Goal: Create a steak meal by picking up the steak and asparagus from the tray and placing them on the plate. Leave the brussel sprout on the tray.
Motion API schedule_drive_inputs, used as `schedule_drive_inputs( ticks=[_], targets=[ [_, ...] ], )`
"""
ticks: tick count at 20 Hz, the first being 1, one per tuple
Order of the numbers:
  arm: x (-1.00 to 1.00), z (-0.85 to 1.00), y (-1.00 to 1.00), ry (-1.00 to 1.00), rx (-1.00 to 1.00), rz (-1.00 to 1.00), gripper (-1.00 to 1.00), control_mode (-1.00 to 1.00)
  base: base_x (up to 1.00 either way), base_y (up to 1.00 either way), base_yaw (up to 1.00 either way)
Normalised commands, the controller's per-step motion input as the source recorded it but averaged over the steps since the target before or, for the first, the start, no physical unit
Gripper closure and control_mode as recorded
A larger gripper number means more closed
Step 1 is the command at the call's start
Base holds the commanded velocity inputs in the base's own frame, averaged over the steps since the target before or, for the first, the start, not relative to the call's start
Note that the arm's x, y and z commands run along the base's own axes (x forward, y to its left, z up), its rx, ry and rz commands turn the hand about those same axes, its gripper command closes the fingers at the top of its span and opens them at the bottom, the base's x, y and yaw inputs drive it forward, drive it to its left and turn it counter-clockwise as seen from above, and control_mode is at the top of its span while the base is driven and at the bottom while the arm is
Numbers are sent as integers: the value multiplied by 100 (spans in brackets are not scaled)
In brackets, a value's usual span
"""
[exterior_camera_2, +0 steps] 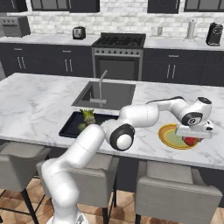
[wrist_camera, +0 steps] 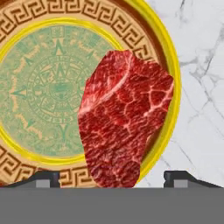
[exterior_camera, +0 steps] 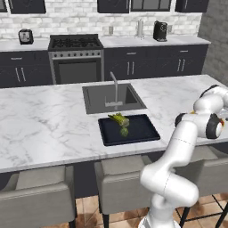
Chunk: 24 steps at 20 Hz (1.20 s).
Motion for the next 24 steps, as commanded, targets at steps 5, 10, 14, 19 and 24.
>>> schedule_drive_inputs(
  ticks=[5,10,14,19,24],
  targets=[
    [-30,29,60,-3,-10,0,-100,-100,0,0,0],
    [-53,32,91,-10,-16,0,-100,-100,0,0,0],
    [-48,17,100,-13,-16,0,-100,-100,0,0,0],
    [-38,16,100,-16,-13,0,-100,-100,0,0,0],
    [-27,27,100,-16,-8,0,-100,-100,0,0,0]
  ],
)
